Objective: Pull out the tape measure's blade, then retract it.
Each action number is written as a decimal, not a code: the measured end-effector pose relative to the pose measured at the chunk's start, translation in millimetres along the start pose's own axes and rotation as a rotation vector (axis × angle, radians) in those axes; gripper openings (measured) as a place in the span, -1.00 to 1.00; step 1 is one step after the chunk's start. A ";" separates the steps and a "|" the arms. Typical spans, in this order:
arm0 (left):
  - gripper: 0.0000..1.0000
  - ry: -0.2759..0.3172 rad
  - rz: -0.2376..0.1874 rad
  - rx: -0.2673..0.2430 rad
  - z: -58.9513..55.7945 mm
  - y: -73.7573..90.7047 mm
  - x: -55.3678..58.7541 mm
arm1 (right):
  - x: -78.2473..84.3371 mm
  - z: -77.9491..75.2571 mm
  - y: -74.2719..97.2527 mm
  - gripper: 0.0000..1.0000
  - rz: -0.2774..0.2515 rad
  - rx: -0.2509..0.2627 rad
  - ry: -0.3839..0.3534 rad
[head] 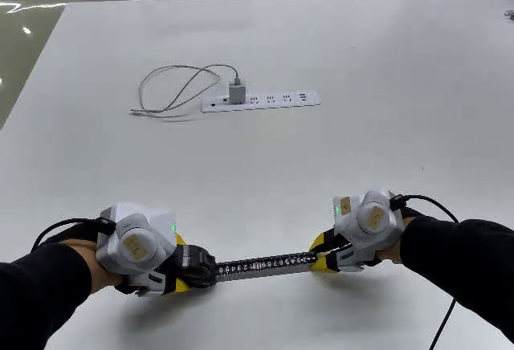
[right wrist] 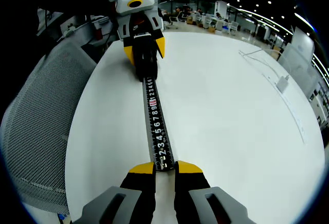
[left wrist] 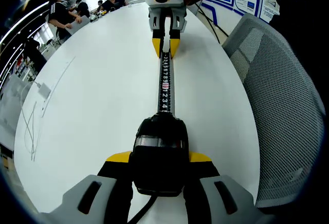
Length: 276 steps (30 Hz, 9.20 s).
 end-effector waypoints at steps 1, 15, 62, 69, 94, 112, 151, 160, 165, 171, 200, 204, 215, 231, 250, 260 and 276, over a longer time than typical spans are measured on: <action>-0.33 0.000 0.000 0.000 0.0 0.0 0.1 | 0.5 -0.4 0.6 -0.82 0.000 0.001 -0.002; -0.33 0.001 -0.001 -0.001 0.3 -0.1 0.3 | 8.1 -2.3 9.9 -0.82 0.010 0.010 -0.003; -0.33 0.002 0.001 -0.004 -0.2 -0.8 -0.4 | 24.9 -5.8 25.9 -0.82 0.028 0.030 -0.024; -0.33 0.002 0.000 -0.004 -0.4 -0.1 -1.0 | 26.9 -6.5 27.4 -0.82 0.034 0.032 -0.023; -0.33 0.003 0.001 -0.006 -0.1 -0.4 0.5 | 34.9 -9.5 35.3 -0.83 0.054 0.034 -0.024; -0.33 0.005 0.000 -0.006 0.3 -0.5 0.6 | 40.5 -11.7 41.4 -0.83 0.065 0.038 -0.027; -0.31 -0.012 0.025 -0.002 0.8 -0.8 -0.6 | 45.4 -13.1 47.5 -0.78 0.109 0.040 -0.022; -0.31 -0.009 0.031 -0.008 1.4 -0.8 -0.4 | 44.3 -12.6 46.8 -0.77 0.141 0.027 0.032; -0.30 -0.003 0.033 -0.007 2.5 -0.4 0.0 | 43.1 -13.1 45.9 -0.77 0.166 0.022 0.050; -0.31 0.021 0.048 0.002 4.1 3.0 -0.2 | 42.0 -13.1 45.8 -0.76 0.186 0.012 0.079; 0.64 0.259 0.018 -0.082 5.2 27.3 12.2 | 29.7 -14.5 62.7 -0.12 0.137 0.134 -0.106; 0.82 0.317 -0.015 -0.097 1.4 28.1 13.3 | 32.5 -12.8 68.2 -0.02 0.123 0.157 -0.120; 0.98 0.423 -0.072 -0.146 -2.7 38.0 21.6 | 45.2 -11.5 84.8 0.34 0.032 0.251 -0.228; 0.98 0.567 -0.246 -0.363 5.9 66.1 28.0 | 49.5 -6.7 107.8 0.98 -0.068 0.411 -0.286; 0.98 0.641 -0.308 -0.534 -8.8 100.4 47.0 | 49.9 13.9 138.0 0.98 -0.189 0.527 -0.294; 0.98 0.621 -0.308 -0.568 -32.2 111.6 58.4 | 55.1 40.6 137.6 0.98 -0.195 0.532 -0.324; 0.98 0.656 -0.294 -0.616 -72.2 117.4 72.0 | 88.8 76.0 155.9 0.98 -0.184 0.557 -0.366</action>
Point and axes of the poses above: the centre of the closed fingertips' face, and the gripper's own axes: y roughly backward along the fingers, z roughly to its left, x roughly out of its underside, the point moved 4 cm from there along y, roughly backward along the fingers, and after that the axes turned 9 degrees about -z, right-handed, at the moved point
